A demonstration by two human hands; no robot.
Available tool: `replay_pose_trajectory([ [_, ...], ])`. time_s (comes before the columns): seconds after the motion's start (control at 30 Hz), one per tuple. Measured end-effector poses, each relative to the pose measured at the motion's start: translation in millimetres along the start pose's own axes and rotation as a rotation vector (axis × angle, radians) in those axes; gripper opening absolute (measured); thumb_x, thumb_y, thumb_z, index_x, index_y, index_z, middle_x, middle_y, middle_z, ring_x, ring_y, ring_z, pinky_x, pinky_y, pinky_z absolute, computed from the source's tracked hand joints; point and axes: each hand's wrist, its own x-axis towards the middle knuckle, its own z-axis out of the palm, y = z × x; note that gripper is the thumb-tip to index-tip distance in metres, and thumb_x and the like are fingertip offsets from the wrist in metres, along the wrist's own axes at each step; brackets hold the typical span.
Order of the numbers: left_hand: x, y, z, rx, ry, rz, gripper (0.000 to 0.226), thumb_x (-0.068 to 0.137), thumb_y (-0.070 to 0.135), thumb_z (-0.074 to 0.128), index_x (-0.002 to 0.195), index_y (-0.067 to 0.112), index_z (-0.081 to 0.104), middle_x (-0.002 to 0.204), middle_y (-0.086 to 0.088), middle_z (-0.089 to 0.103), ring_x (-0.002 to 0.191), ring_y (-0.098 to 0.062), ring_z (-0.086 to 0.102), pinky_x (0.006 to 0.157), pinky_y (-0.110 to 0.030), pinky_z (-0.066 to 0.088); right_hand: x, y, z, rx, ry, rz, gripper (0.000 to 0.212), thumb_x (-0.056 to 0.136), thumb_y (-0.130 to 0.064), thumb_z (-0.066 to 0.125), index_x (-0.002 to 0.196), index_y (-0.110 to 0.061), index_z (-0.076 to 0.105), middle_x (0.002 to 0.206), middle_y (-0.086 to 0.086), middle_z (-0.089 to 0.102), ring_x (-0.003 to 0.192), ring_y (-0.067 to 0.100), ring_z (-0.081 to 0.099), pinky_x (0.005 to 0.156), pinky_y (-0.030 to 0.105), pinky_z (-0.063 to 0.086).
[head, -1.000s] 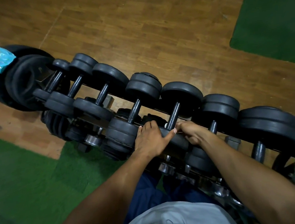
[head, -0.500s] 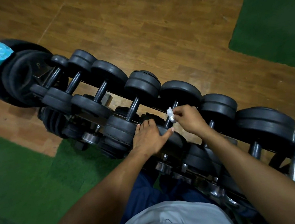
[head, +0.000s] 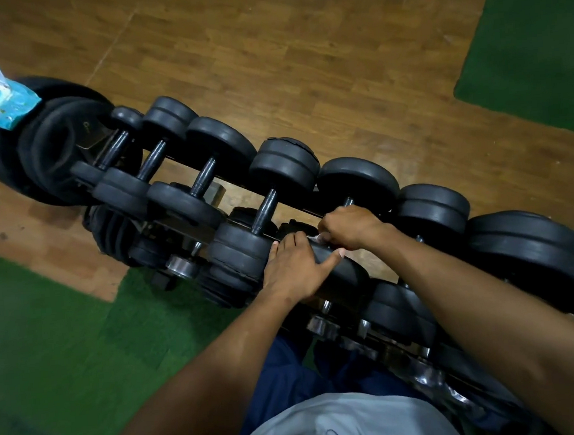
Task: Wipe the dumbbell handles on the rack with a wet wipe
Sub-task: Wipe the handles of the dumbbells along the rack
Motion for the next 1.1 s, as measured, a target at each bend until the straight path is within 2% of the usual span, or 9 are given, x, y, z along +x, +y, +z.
replay_pose_trajectory([
  [0.17, 1, -1, -2, -0.009, -0.03, 0.0, 0.098, 0.085, 0.089, 0.032, 0.137, 0.007, 0.044, 0.143, -0.014, 0.049, 0.137, -0.03, 0.043, 0.123, -0.047, 0.023, 8, 1, -6, -0.098, 0.11, 0.123, 0.027, 0.097, -0.034, 0.052, 0.104, -0.017, 0.071, 0.101, 0.01, 0.069, 0.092, 0.033, 0.066, 0.066, 0.035, 0.047],
  [0.4, 1, 0, -16, -0.002, -0.135, 0.025, 0.109, 0.075, 0.09, 0.054, 0.145, 0.008, 0.036, 0.147, -0.014, 0.044, 0.138, -0.03, 0.04, 0.12, -0.047, 0.03, 10, -11, -10, -0.011, -0.302, -0.037, 0.021, 0.099, -0.022, 0.05, 0.105, -0.017, 0.069, 0.092, 0.004, 0.068, 0.069, 0.018, 0.066, 0.055, 0.03, 0.051],
  [0.5, 2, 1, -19, -0.008, -0.165, 0.016, 0.112, 0.073, 0.09, 0.056, 0.146, 0.008, 0.034, 0.147, -0.013, 0.042, 0.138, -0.03, 0.04, 0.12, -0.047, 0.03, 8, -14, -14, 0.085, -0.362, -0.073, 0.019, 0.098, -0.019, 0.049, 0.104, -0.019, 0.068, 0.091, 0.005, 0.067, 0.068, 0.019, 0.066, 0.051, 0.027, 0.048],
  [0.6, 3, -3, -16, -0.006, -0.166, 0.014, 0.109, 0.071, 0.092, 0.054, 0.141, 0.01, 0.039, 0.143, -0.012, 0.046, 0.135, -0.03, 0.043, 0.118, -0.047, 0.032, 2, -9, -16, 0.212, -0.27, -0.125, 0.017, 0.098, -0.021, 0.054, 0.088, -0.028, 0.066, 0.081, -0.003, 0.066, 0.061, 0.011, 0.062, 0.054, 0.025, 0.045],
  [0.7, 3, -2, -17, -0.003, -0.165, 0.018, 0.107, 0.073, 0.091, 0.054, 0.141, 0.01, 0.039, 0.144, -0.011, 0.045, 0.136, -0.03, 0.041, 0.119, -0.046, 0.03, -10, 8, -12, 0.228, -0.121, -0.17, 0.013, 0.097, -0.031, 0.06, 0.104, -0.032, 0.071, 0.091, -0.014, 0.068, 0.067, -0.003, 0.056, 0.061, 0.022, 0.042],
  [0.8, 3, 0, -18, -0.012, -0.164, 0.012, 0.113, 0.073, 0.091, 0.055, 0.147, 0.009, 0.034, 0.151, -0.013, 0.04, 0.141, -0.032, 0.037, 0.12, -0.046, 0.029, -13, 27, -7, 0.062, 0.174, -0.039, 0.024, 0.098, -0.042, 0.053, 0.116, -0.039, 0.068, 0.109, -0.01, 0.071, 0.09, 0.017, 0.068, 0.064, 0.031, 0.048],
  [0.9, 2, -1, -18, -0.012, -0.174, 0.008, 0.115, 0.072, 0.092, 0.054, 0.149, 0.009, 0.032, 0.152, -0.013, 0.039, 0.142, -0.033, 0.035, 0.12, -0.046, 0.029, -12, 38, -5, -0.116, 0.421, 0.104, 0.026, 0.096, -0.025, 0.053, 0.118, -0.033, 0.066, 0.103, 0.001, 0.073, 0.082, 0.029, 0.069, 0.057, 0.033, 0.045],
  [1.0, 1, -1, -19, -0.008, -0.186, 0.003, 0.114, 0.071, 0.094, 0.053, 0.146, 0.01, 0.035, 0.149, -0.013, 0.041, 0.139, -0.034, 0.037, 0.118, -0.047, 0.033, -12, 31, 3, -0.195, 0.453, 0.092, 0.019, 0.095, -0.02, 0.056, 0.111, -0.024, 0.067, 0.099, 0.002, 0.072, 0.078, 0.029, 0.07, 0.053, 0.031, 0.04],
  [1.1, 3, -2, -17, -0.002, -0.179, 0.008, 0.108, 0.071, 0.094, 0.052, 0.14, 0.011, 0.039, 0.143, -0.012, 0.044, 0.135, -0.032, 0.041, 0.116, -0.047, 0.034, -9, 20, 17, -0.026, 0.263, -0.06, 0.021, 0.098, -0.035, 0.049, 0.109, -0.033, 0.067, 0.108, -0.004, 0.07, 0.092, 0.025, 0.069, 0.063, 0.035, 0.05],
])
